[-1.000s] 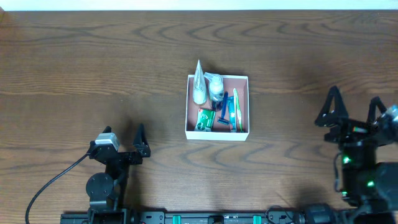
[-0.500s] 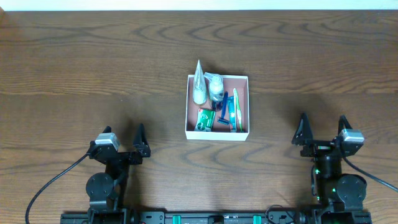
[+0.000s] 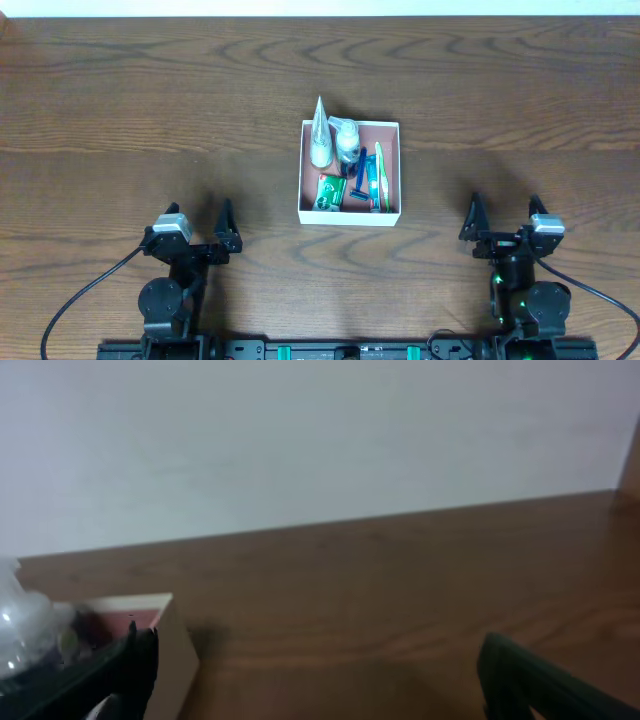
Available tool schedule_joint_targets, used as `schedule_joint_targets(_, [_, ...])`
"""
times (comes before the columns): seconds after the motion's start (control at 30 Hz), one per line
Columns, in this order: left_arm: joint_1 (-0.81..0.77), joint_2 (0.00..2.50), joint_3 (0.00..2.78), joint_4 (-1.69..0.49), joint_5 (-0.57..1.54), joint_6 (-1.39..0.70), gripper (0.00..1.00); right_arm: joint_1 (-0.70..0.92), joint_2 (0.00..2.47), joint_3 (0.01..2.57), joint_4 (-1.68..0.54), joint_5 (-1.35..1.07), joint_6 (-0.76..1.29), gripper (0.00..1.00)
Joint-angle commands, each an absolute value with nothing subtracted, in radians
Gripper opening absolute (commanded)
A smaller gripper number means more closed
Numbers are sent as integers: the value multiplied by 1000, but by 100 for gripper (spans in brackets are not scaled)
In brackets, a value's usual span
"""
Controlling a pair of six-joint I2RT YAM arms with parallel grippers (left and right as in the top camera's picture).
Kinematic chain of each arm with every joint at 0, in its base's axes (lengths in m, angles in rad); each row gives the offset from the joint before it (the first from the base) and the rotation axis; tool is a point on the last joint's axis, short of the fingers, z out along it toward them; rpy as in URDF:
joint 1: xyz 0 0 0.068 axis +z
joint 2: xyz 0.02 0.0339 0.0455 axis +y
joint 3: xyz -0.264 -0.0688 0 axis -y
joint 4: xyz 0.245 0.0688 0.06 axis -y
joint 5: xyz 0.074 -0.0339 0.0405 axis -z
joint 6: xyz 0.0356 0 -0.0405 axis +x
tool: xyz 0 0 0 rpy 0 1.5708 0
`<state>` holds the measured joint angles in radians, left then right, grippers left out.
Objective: Pack container
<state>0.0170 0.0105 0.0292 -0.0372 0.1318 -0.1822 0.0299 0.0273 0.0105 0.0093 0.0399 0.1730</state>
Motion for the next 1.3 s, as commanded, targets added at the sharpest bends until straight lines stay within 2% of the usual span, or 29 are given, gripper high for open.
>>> schedule_joint_targets(0.0, [21,5,4,-58,146,-169,98,23,10,6,-11,33,131,99])
schedule_joint_targets(0.17, [21,5,4,-58,146,-169,98,23,5,6,-72,33,132,99])
schedule_joint_targets(0.7, [21,5,4,-58,146,-169,98,22,5,6,-74,18,-1,99])
schedule_joint_targets(1.27, [21,5,4,-58,146,-169,98,23,5,6,-73,18,-5,99])
